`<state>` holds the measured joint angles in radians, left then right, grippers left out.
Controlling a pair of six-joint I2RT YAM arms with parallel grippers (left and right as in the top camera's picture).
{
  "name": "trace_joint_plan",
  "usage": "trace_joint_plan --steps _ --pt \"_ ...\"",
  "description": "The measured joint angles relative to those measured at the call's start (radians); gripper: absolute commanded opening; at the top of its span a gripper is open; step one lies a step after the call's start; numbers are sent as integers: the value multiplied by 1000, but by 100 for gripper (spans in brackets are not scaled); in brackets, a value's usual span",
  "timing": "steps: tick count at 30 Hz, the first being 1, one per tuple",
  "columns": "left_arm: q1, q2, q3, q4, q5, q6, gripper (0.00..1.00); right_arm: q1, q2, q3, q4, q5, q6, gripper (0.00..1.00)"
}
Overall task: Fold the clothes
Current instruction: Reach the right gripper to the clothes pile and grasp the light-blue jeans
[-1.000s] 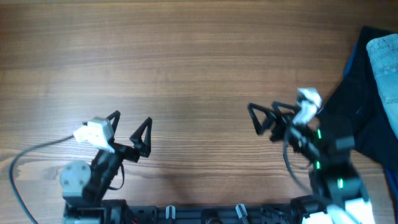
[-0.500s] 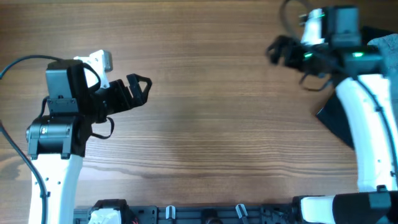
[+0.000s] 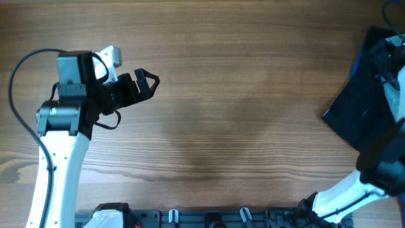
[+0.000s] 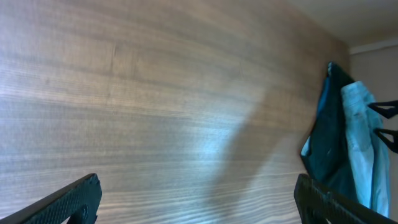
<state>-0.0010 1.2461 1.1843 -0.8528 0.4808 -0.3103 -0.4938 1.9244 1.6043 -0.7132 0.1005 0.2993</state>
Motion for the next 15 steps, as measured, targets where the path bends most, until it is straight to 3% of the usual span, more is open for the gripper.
trace_joint_plan --steps 9,15 --pt "0 45 0 -31 0 -3 98 2 117 9 210 166 -18 95" --pt "0 45 0 -39 0 -3 98 2 173 18 248 197 -25 98"
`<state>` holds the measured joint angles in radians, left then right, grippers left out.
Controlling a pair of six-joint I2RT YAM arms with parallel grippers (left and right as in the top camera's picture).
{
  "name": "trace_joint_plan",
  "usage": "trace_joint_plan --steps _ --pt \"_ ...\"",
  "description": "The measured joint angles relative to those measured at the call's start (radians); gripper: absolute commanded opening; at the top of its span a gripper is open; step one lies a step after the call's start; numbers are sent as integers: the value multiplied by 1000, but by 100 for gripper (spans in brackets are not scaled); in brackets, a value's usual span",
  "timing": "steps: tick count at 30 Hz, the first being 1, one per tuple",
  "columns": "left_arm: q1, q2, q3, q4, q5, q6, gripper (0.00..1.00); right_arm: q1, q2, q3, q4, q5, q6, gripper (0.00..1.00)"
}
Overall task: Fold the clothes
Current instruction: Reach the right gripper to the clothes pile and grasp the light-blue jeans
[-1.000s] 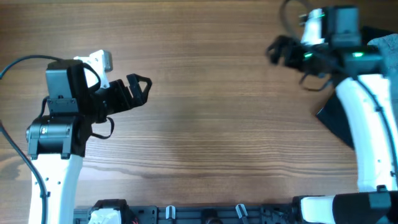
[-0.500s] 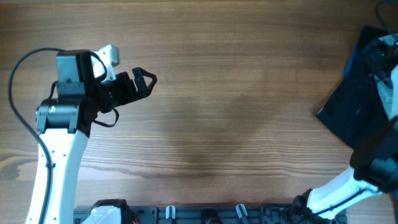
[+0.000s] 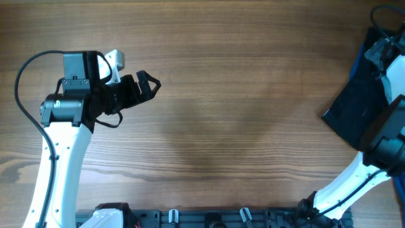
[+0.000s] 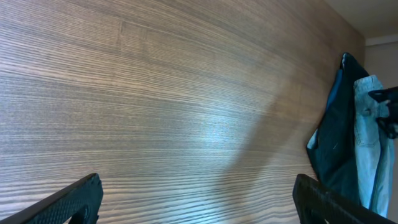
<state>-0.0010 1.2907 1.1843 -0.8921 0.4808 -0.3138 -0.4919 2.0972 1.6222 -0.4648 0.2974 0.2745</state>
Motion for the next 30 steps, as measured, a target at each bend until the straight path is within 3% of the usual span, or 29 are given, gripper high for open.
trace_joint_plan --steps 4,7,8,10,12,15,23,24,26,28,30 --pt "0 0 0 -2 0 0 98 0 47 0 -7 8 -16 96" --pt "0 0 0 -2 0 0 98 0 49 0 -9 31 -23 75" --pt "0 0 0 -2 0 0 98 0 49 0 -11 39 -23 73" --pt "0 0 0 -2 0 0 98 -1 49 0 -24 50 -20 72" --pt "0 0 0 -2 0 0 99 -1 49 0 -37 58 -18 88" --pt "0 0 0 -2 0 0 99 -2 49 0 -40 86 -14 90" --pt "0 0 0 -2 0 0 100 -16 56 0 -26 116 -33 73" --pt "0 0 0 -2 0 0 100 -17 67 0 -27 129 -46 63" --pt "0 0 0 -2 0 0 100 -17 89 0 -42 154 -55 33" --pt "0 0 0 5 1 -2 100 -17 100 0 -47 170 -62 15" --pt "0 0 0 16 4 -8 99 -18 101 0 -48 176 -51 4"
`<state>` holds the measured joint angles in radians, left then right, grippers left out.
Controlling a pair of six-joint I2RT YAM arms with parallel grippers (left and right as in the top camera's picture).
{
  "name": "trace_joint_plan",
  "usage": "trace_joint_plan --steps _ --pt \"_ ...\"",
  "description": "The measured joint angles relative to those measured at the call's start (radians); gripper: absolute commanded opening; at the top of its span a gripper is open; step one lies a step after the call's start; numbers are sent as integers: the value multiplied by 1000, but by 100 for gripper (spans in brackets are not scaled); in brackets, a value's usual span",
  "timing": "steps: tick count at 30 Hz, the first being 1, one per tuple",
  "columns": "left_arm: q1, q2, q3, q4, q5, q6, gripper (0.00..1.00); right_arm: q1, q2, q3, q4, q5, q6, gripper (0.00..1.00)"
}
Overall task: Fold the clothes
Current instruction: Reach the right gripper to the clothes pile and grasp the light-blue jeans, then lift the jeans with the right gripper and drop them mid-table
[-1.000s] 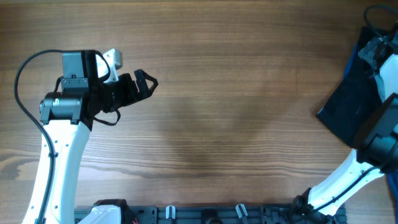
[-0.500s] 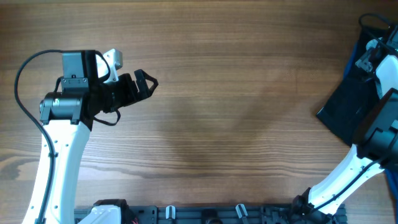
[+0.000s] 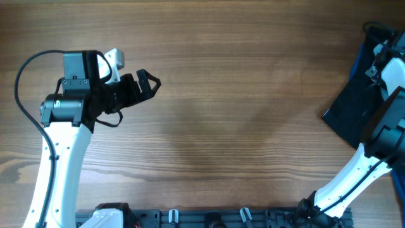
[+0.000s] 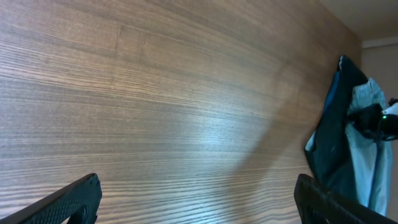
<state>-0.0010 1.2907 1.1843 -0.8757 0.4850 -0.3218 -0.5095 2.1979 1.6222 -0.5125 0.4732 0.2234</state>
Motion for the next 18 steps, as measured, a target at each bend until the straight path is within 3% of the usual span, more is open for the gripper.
trace_joint_plan --steps 5,12,14,18 --pt "0 0 0 4 4 -14 99 -10 -57 -1 -3 -77 7 4" --pt "12 -5 14 5 12 -15 99 -6 -459 -9 -35 -400 6 4" --pt "52 -28 50 -4 13 -15 99 66 -581 -5 -61 -503 7 4" --pt "156 -116 139 -20 14 -18 99 282 -600 2 -175 -594 7 4"
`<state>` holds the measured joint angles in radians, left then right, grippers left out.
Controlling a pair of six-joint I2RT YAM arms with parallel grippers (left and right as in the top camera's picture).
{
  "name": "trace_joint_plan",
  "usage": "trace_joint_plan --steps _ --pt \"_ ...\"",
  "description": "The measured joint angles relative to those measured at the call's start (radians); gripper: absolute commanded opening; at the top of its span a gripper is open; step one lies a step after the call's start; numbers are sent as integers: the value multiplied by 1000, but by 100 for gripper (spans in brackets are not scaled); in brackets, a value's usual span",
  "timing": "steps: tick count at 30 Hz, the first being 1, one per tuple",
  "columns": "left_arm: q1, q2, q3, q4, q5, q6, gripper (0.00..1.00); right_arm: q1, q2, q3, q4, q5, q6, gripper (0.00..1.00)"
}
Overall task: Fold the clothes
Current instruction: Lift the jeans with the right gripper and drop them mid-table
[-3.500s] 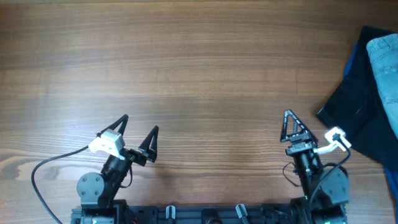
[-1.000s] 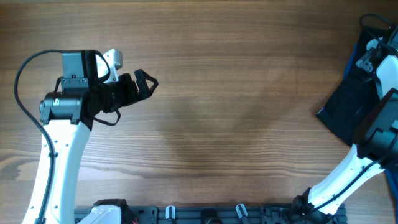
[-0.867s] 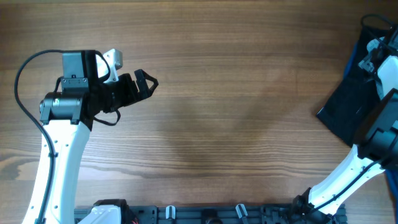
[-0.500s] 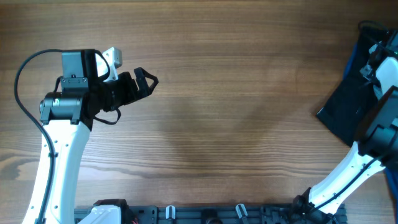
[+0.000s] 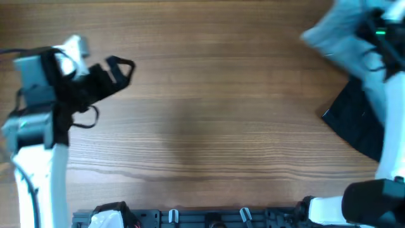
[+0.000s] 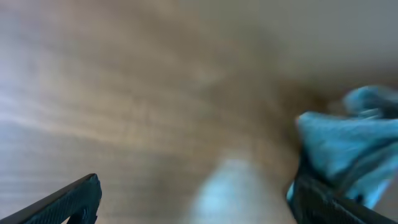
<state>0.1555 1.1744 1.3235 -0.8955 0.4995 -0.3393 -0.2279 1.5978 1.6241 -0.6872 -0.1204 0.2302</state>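
Note:
A pale blue garment (image 5: 332,28) hangs blurred in the air at the table's far right, and my right gripper (image 5: 373,31) appears shut on it. In the left wrist view the same pale blue garment (image 6: 348,140) shows at the right, out of focus. A dark navy garment (image 5: 361,120) lies at the right edge, partly under the right arm. My left gripper (image 5: 120,68) hovers open over bare wood at the far left, nothing between its fingers (image 6: 68,199). Both views are smeared by motion.
The wooden table (image 5: 209,126) fills the middle. A black rail with clips (image 5: 209,218) runs along the near edge. The right arm's white link (image 5: 386,82) crosses above the navy garment.
The pale blue garment, which lay on the navy one at the right edge, is now lifted and further left with my right gripper. My left arm has shifted left and up.
Both garments lay piled at the right edge while my left gripper stayed open over the left of the table. My right gripper stood over the pale blue garment, then down at it. Now that garment is raised off the navy one.

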Motion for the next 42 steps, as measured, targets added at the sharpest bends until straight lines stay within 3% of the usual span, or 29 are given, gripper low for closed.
trace_joint_plan --steps 10,15,20,27,34,39,42 --pt "71 -163 24 -69 0 23 99 649 243 -1 -77 -32 4 4" --pt "71 -164 24 -113 -12 50 99 844 251 -4 -80 6 4 5" --pt "71 -164 24 -115 -32 72 100 853 244 -4 -46 25 -11 4" --pt "71 -164 24 -124 -46 76 100 792 168 -8 243 96 -53 4" --pt "71 -164 24 -154 -63 76 100 767 118 -11 291 119 -63 5" --pt "71 -156 24 -167 -83 76 100 747 21 -15 453 436 -148 4" --pt "71 -155 24 -177 -84 76 100 663 -42 -15 480 622 -188 4"
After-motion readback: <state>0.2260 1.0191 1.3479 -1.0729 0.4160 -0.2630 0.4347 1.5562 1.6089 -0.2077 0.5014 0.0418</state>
